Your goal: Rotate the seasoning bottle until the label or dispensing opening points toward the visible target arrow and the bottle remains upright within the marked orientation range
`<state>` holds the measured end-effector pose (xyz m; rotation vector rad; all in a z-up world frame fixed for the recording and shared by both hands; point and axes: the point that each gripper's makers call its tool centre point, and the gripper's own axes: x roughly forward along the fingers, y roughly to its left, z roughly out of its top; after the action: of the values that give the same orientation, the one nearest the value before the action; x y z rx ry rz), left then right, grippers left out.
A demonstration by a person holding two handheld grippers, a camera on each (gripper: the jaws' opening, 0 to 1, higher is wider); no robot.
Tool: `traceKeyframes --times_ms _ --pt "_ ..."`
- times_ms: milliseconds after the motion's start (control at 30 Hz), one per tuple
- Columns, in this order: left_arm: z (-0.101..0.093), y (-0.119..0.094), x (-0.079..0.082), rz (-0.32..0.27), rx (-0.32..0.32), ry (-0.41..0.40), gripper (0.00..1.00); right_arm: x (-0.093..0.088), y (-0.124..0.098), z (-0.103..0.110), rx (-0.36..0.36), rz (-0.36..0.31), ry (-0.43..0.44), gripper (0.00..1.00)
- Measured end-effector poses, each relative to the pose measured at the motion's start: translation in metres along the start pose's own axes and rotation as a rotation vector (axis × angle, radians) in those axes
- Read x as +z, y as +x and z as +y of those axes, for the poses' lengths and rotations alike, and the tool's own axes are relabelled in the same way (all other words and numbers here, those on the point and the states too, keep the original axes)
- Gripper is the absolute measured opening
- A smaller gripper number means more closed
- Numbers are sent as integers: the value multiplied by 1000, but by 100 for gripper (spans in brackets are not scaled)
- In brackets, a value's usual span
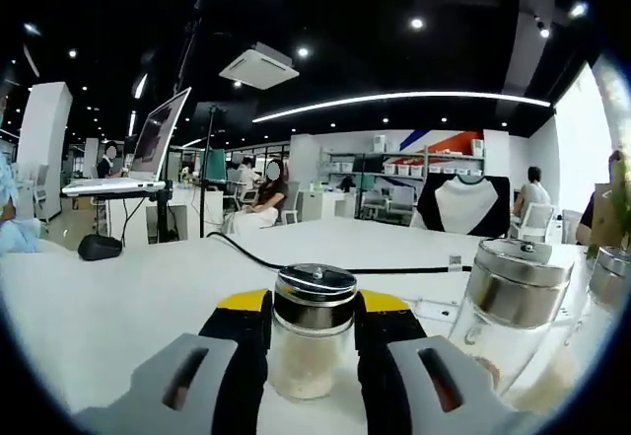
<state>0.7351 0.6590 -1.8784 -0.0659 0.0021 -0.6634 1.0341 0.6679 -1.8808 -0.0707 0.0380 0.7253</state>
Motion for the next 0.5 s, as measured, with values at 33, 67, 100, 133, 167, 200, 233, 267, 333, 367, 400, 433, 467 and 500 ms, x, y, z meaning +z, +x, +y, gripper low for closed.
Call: traceKeyframes --times_ms 33,67,100,133,167,200,233,267,333,367,400,433,467,500 --pt "1 0 0 2 4 4 100 3 -2 1 9 -8 -3 31" --pt "1 0 -1 4 7 7 100 6 -4 1 12 -12 -4 31" --pt "1 0 -2 6 11 9 100 11 -9 4 23 -22 -8 31" --pt "1 0 -2 7 12 9 100 15 -12 5 32 -30 -10 31" --pt "1 1 -3 8 11 9 100 19 -16 8 55 -34 -17 31" --pt "0 1 -3 8 10 7 100 20 -18 10 65 -35 -23 31" --pt "-1 2 -3 7 11 7 100 22 -22 11 74 -37 -31 31" --pt "-2 2 -2 5 13 9 100 22 -25 12 80 -34 -33 31" --pt "-2 2 -1 6 24 19 100 22 -34 16 101 -29 -69 31" --pt "-2 2 -2 11 26 34 100 21 -41 18 110 -24 -81 31" --pt "-2 2 -2 17 29 45 100 20 -44 19 114 -18 -82 30" --pt "-2 2 -3 21 32 52 100 20 -48 18 120 -15 -83 30" --pt "-2 2 -3 21 32 56 100 20 -52 17 124 -17 -79 30" --pt "-2 2 -2 17 34 59 100 22 -60 19 133 -23 -63 30"
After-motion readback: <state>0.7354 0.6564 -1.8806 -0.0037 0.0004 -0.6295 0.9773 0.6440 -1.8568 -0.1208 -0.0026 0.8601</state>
